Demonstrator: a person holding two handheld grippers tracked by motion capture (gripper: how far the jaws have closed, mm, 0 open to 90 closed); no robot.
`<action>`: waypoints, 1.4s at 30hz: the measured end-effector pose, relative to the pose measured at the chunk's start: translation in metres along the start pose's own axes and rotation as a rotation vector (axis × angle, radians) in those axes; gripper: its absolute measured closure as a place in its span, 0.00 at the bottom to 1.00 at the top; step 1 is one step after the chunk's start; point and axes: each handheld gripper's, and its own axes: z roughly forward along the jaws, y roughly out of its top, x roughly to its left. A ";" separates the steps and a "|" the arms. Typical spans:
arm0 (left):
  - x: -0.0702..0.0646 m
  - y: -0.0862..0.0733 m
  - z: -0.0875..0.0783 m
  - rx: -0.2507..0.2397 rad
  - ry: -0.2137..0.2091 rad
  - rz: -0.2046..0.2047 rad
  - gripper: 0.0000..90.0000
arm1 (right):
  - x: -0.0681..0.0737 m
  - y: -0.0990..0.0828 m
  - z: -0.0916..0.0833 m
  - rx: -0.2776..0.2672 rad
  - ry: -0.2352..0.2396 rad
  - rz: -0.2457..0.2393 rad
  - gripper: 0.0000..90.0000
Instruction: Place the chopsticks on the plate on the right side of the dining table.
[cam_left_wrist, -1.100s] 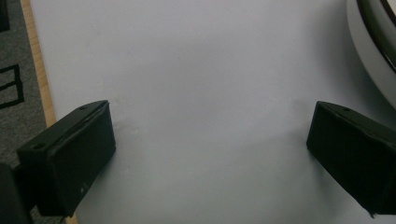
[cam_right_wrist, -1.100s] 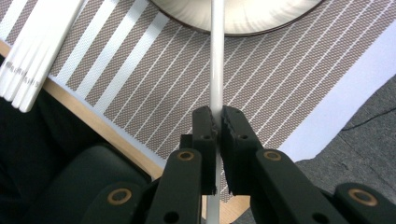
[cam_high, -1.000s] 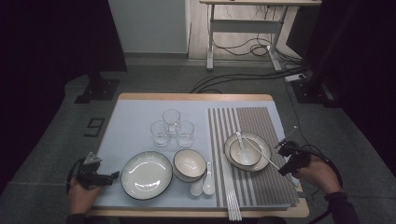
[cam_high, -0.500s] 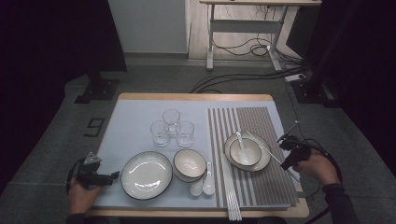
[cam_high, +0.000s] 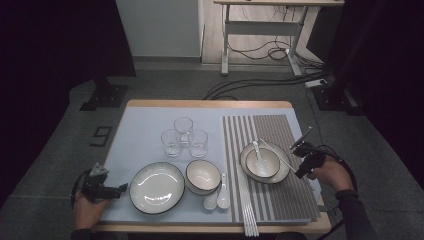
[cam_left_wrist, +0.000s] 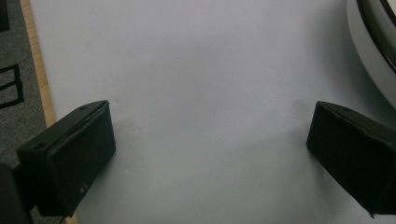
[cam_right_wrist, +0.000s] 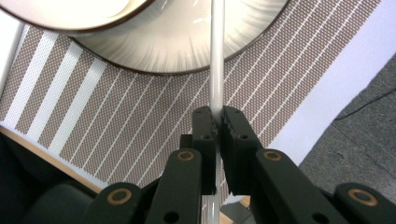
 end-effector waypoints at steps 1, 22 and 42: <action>0.000 0.000 0.000 0.000 0.000 0.000 0.01 | 0.000 0.002 0.002 0.005 0.003 -0.003 0.94; 0.000 0.000 0.000 0.000 0.000 0.001 0.01 | 0.002 0.025 0.022 0.023 0.017 -0.025 0.94; 0.000 0.000 0.000 0.000 0.000 0.000 0.01 | 0.005 0.033 0.033 0.048 0.010 -0.046 0.93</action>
